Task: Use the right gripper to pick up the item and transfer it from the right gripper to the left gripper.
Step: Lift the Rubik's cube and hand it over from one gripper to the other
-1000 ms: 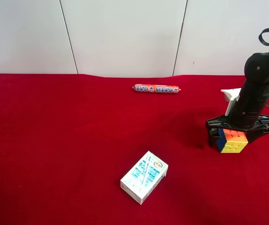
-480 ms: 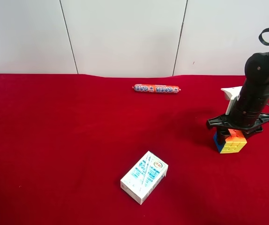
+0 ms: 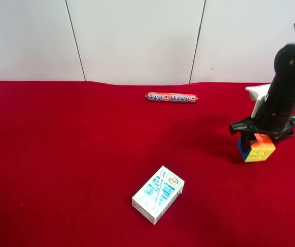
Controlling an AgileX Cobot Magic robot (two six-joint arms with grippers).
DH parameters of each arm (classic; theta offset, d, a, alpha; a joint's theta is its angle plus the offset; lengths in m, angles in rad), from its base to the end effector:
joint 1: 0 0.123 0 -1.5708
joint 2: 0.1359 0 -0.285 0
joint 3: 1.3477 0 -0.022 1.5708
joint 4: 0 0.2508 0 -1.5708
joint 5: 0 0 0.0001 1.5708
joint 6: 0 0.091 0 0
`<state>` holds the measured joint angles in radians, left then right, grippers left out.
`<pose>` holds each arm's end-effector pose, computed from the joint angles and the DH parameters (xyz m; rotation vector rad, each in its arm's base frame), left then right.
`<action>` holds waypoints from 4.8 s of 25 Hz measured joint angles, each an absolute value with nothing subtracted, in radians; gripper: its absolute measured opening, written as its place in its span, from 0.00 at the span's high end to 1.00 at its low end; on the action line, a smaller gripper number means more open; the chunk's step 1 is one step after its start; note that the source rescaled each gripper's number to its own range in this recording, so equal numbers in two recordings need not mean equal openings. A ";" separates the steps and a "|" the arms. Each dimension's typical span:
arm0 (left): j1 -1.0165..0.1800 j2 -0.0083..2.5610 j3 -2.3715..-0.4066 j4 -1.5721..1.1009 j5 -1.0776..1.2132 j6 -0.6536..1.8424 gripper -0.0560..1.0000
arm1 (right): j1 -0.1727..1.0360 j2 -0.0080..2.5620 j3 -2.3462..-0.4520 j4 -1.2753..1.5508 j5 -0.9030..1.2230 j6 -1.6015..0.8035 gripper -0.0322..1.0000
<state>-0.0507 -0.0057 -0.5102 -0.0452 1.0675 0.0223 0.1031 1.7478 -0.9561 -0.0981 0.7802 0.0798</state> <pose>-0.0074 -0.0032 0.2796 0.0770 2.0337 -0.0718 0.3000 0.0247 0.1581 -0.1372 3.0447 -0.0973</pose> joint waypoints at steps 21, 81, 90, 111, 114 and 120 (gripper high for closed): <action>-0.051 0.016 -0.510 -0.093 1.067 0.022 0.00 | 0.641 1.506 -1.032 -0.102 0.863 -0.051 0.96; -0.242 1.244 -0.868 -0.950 1.008 0.251 0.00 | 0.894 1.507 -1.136 0.448 0.597 -0.913 0.96; -0.287 1.247 -0.868 -0.950 0.972 0.248 0.00 | 0.894 1.507 -1.136 0.457 0.560 -0.913 0.96; -0.337 1.247 -0.868 -0.952 0.930 0.234 0.94 | 0.896 1.507 -1.136 0.522 0.490 -0.960 0.96; -0.337 1.247 -0.868 -0.951 0.932 0.234 0.94 | 0.896 1.507 -1.136 0.526 0.490 -0.973 0.96; -0.337 1.247 -0.868 -0.951 0.932 0.236 0.94 | 0.896 1.507 -1.136 0.526 0.490 -0.985 0.94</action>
<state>-0.3370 1.2468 -0.8680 -0.9511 0.9320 0.2356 0.8958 1.5067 -1.1362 0.5265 0.4903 -0.9847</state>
